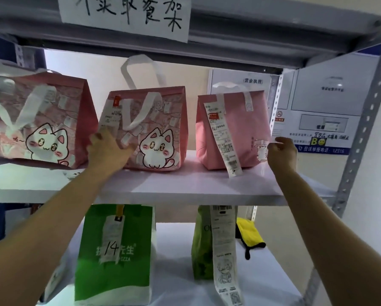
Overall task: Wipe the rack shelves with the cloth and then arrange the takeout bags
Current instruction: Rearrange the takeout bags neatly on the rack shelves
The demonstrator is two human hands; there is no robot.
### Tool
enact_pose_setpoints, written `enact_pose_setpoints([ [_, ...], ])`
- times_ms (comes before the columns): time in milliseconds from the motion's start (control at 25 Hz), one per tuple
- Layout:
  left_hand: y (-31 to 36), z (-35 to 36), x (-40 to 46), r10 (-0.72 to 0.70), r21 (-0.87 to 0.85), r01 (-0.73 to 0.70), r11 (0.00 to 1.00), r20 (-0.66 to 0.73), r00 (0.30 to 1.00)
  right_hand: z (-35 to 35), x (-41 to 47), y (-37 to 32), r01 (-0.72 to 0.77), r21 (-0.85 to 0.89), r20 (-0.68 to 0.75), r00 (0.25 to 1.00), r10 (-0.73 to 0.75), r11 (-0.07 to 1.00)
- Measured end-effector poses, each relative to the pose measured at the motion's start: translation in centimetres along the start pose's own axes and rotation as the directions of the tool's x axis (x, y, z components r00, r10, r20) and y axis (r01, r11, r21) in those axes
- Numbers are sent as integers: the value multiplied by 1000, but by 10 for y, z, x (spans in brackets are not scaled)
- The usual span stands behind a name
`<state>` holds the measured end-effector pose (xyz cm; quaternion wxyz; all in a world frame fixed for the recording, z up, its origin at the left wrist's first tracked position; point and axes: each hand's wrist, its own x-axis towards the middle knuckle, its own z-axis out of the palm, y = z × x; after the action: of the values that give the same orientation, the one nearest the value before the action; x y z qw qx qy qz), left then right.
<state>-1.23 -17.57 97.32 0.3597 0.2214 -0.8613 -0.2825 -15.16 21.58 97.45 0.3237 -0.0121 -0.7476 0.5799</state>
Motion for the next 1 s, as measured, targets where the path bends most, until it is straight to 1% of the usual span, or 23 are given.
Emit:
enact_pose_setpoints([
  [80, -2, 5, 8, -28, -1, 28, 1000, -36, 999, 1, 20, 5, -33, -15, 4, 999, 33, 999],
  [160, -4, 8, 15, -70, -39, 67, 997, -75, 995, 4, 37, 10, -50, -21, 32, 998, 51, 999],
  [280, -7, 11, 23, -121, -102, 113, 988, -73, 990, 8, 57, 13, -68, 16, 128, 990, 66, 998],
  [360, -7, 13, 25, -129, -121, 119, 985, -79, 988, 11, 65, 15, -99, 58, 189, 978, 86, 993],
  [400, -7, 15, 24, -131, -123, 119, 985, -94, 987, 13, 66, 16, -99, 50, 200, 976, 87, 994],
  [520, -5, 17, 21, -124, -126, 106, 986, -146, 981, 16, 72, 22, -50, 22, 153, 987, 46, 999],
  [640, -4, 11, 21, -113, -156, 91, 983, -136, 984, 13, 71, 26, -30, 80, 154, 988, 17, 996],
  [720, -1, 8, 22, -128, -276, 93, 957, -112, 985, 7, 69, 25, -30, 116, 103, 995, 18, 993],
  [800, 3, 7, 24, -147, -425, 97, 900, -85, 985, -5, 64, 22, -20, 156, 39, 999, 14, 988],
  [920, 11, 12, 23, -143, -542, 88, 836, -59, 988, -32, 53, 15, -32, 251, -19, 999, 38, 967],
  [1000, 19, 16, 21, -175, -629, 127, 767, -14, 984, -53, 45, 9, -21, 296, -25, 999, 30, 955],
])
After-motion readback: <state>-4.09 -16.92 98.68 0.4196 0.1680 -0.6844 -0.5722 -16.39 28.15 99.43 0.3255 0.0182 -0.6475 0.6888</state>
